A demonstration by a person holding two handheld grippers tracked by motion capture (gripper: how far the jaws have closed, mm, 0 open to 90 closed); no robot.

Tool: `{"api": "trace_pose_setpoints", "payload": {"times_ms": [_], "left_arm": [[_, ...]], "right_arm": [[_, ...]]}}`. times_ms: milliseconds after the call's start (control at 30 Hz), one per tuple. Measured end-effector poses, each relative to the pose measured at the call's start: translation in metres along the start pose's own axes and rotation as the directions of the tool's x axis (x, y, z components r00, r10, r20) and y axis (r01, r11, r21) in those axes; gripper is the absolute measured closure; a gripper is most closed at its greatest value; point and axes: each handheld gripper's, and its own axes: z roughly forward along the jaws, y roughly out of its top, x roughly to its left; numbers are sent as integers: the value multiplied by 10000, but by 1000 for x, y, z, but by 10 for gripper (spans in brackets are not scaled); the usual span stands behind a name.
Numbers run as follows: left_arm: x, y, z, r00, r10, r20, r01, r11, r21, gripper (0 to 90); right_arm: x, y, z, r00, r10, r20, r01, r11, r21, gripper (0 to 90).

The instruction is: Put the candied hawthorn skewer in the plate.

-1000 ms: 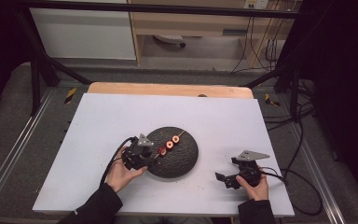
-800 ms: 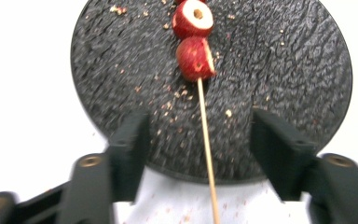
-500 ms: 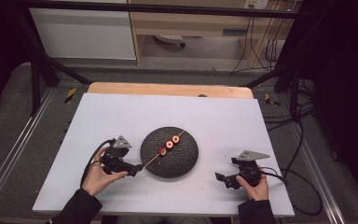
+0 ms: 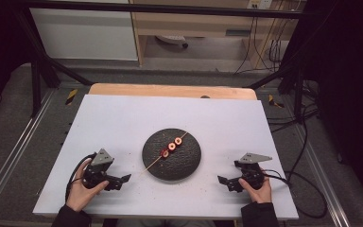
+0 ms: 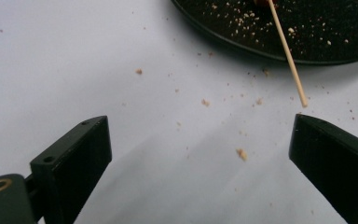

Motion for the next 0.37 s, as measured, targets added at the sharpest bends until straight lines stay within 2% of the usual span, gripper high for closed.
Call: {"api": "trace_pose_setpoints", "payload": {"times_ms": [200,367], "left_arm": [[7,-15,-3,9997,-238,-96,237,9997,-85,55],[9,-17,-5,9997,-228,-107,226,9996,-164,55]], "right_arm": [[0,-1,1,10000,-11,-1,11,10000,80,5],[1,-1,0,10000,33,-57,-33,9999,102,6]]}}
